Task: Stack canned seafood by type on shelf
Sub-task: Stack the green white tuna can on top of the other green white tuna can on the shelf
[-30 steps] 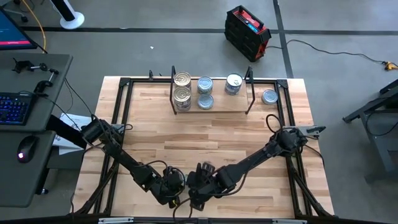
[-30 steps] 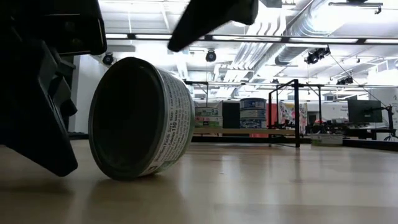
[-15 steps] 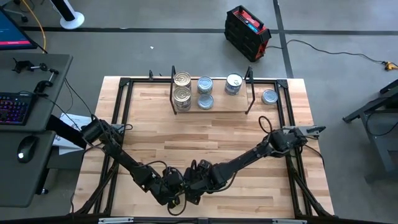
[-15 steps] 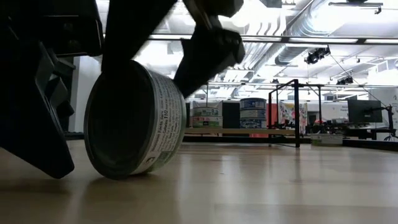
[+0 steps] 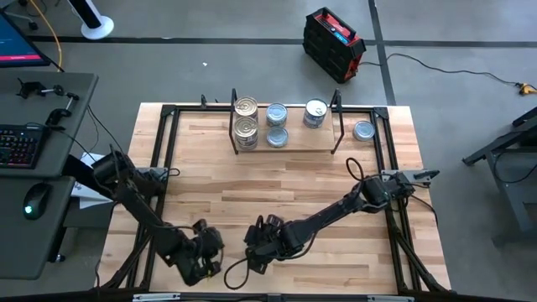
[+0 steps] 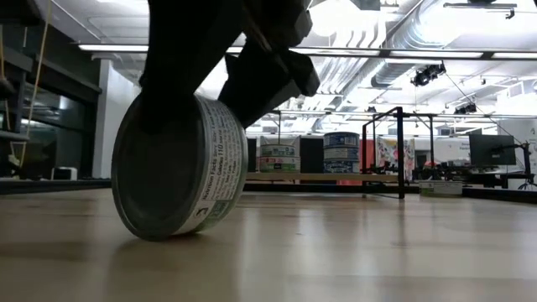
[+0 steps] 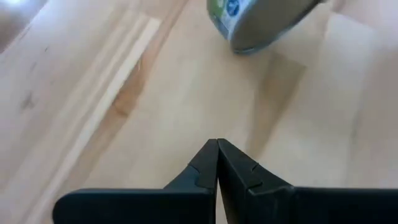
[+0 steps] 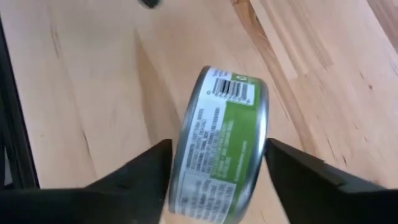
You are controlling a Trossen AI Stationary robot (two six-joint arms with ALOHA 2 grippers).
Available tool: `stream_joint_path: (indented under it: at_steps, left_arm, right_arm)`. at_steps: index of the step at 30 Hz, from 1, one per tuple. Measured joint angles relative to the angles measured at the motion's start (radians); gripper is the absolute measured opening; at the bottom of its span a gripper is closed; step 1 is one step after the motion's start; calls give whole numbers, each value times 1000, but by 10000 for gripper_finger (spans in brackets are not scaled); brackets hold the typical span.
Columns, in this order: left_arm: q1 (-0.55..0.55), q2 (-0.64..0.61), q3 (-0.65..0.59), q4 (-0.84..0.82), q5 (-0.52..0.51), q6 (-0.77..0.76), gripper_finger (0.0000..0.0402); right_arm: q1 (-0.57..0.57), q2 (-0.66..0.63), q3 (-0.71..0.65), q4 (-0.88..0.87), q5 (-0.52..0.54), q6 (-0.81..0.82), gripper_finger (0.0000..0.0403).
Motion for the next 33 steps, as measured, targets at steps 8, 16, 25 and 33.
stream_joint_path:
  at_steps: [8,16,25,33]
  left_arm:
    - [-82,-10,0,6,-11,-246,0]
    - [-175,-10,1,170,-130,-344,0]
    - [-188,-10,1,184,-160,-426,0]
    - [-185,-10,1,183,-166,-461,0]
  right_arm:
    - [19,-25,25,-147,-36,-19,114]
    - [118,-169,-153,-443,-58,66,114]
    - [207,-606,-895,304,27,677,114]
    - [3,-672,-1293,1250,613,831,114]
